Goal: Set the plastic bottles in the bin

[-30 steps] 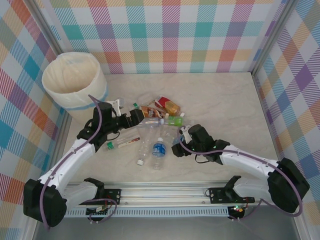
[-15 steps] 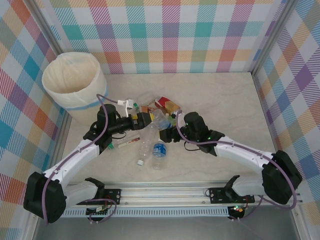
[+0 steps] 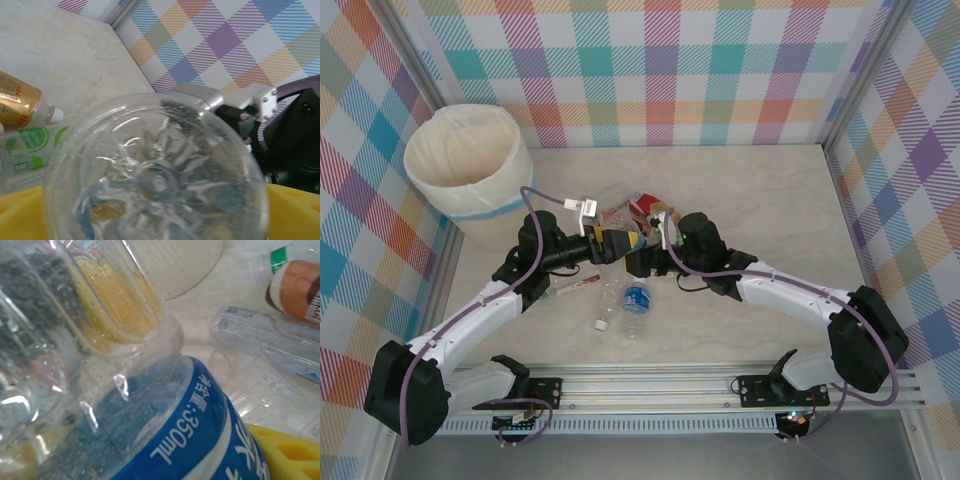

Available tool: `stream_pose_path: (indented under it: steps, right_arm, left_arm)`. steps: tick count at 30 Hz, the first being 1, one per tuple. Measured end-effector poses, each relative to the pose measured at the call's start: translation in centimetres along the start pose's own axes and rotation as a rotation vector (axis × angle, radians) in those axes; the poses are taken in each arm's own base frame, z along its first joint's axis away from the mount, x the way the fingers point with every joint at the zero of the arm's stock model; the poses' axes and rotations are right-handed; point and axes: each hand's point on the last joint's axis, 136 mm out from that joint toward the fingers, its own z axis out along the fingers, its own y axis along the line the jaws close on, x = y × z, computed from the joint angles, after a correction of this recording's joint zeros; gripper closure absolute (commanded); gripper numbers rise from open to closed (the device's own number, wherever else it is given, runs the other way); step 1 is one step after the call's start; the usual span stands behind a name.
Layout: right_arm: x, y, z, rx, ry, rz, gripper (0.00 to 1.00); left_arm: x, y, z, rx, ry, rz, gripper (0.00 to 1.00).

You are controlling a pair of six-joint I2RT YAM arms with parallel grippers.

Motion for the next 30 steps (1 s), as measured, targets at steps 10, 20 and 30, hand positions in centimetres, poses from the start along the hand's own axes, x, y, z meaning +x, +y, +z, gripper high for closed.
stream_pose_path:
  steps: [10,20,30]
  right_arm:
    - [0.3,0.9,0.4,-0.048,0.018,0.0,0.52]
    - [0.1,1.1,0.2,-0.052,0.013,-0.046,0.15]
    - [-3.0,2.7,-3.0,0.004,-0.123,-0.181,0.0]
  left_arm:
    - [-0.3,0.4,0.5,-0.01,-0.013,0.012,0.31]
    - [-1.3,1.2,0.6,-0.069,-0.047,0.006,0.37]
    - [-5.1,3.7,-2.0,-0.3,-0.198,0.025,0.37]
